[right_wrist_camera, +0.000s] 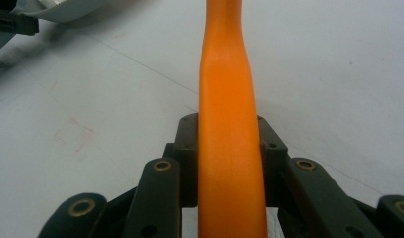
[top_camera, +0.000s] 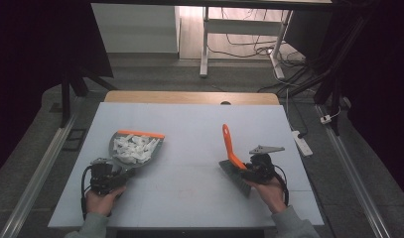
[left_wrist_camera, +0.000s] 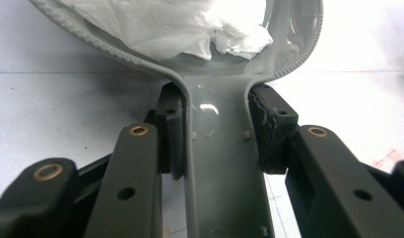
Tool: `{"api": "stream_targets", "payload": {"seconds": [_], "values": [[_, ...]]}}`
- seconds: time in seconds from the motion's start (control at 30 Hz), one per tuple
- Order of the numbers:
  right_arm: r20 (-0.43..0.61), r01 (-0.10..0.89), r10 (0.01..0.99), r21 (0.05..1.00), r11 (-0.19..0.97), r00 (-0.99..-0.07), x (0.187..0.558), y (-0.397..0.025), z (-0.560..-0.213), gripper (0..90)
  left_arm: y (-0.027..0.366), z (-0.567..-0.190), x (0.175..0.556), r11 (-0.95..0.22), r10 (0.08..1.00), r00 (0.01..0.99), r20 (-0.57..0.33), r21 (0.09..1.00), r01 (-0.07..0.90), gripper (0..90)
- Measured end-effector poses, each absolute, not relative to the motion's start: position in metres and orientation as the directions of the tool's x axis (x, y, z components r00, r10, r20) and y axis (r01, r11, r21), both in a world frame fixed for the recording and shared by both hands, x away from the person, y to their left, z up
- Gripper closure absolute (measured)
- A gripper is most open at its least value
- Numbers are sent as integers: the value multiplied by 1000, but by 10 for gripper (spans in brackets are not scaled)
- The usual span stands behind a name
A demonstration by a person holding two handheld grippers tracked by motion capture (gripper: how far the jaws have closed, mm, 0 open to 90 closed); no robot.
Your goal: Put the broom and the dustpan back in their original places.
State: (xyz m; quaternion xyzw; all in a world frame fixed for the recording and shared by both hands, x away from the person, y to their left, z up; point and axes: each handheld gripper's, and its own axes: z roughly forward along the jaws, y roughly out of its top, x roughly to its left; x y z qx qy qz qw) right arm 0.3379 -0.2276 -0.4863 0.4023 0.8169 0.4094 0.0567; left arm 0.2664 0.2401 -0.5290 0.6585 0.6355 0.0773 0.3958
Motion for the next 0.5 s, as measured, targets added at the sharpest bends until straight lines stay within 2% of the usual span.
{"api": "stream_targets", "payload": {"seconds": [0.5], "values": [[256,680,760,663,313,-598,359,-244,-498,683,241,-533,272,121,901,171,-400,607,785,616]]}}
